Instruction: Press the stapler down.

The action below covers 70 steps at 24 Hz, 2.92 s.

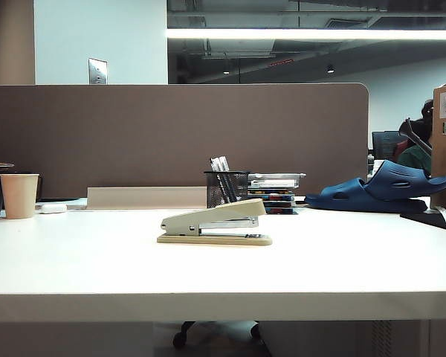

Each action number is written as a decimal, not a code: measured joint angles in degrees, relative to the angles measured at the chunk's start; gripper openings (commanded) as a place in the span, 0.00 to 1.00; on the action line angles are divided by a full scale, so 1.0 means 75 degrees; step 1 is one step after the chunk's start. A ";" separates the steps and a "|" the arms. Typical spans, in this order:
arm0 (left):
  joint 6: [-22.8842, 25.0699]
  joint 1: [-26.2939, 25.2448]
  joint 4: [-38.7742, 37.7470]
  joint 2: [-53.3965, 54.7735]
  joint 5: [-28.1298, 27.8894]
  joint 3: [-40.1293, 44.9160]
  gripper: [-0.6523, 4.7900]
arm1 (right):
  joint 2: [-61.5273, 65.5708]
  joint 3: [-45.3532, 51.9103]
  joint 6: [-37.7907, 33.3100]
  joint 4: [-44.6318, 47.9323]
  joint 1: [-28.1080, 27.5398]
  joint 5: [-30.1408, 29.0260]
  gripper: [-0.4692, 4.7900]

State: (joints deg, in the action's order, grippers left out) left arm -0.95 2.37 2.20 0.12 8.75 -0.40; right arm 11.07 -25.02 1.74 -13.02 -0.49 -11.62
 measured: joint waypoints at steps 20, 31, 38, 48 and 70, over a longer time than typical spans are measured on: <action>0.0329 0.0003 0.0659 0.0000 0.0000 0.0003 0.11 | -0.0726 0.2343 0.0058 0.2486 0.0003 0.0391 0.07; 0.0326 0.0003 0.0845 0.0000 0.0006 0.0003 0.11 | -0.1437 0.2932 0.0219 0.2626 0.0003 0.0452 0.07; 0.0323 0.0003 0.0883 0.0000 0.0009 0.0003 0.11 | -0.1445 0.3104 0.0125 0.2847 0.0006 0.0542 0.07; 0.0323 0.0003 0.0883 0.0000 0.0009 0.0003 0.11 | -0.1445 0.3290 -0.0431 0.2789 0.0003 0.0679 0.07; 0.0326 0.0003 0.0592 0.0000 0.0009 0.0003 0.11 | -0.1445 0.3290 -0.0458 0.2789 0.0003 0.0688 0.07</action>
State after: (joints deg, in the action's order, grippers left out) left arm 1.50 2.39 6.63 0.12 8.82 -0.38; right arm 0.23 -0.34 -1.69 7.90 -0.47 -6.46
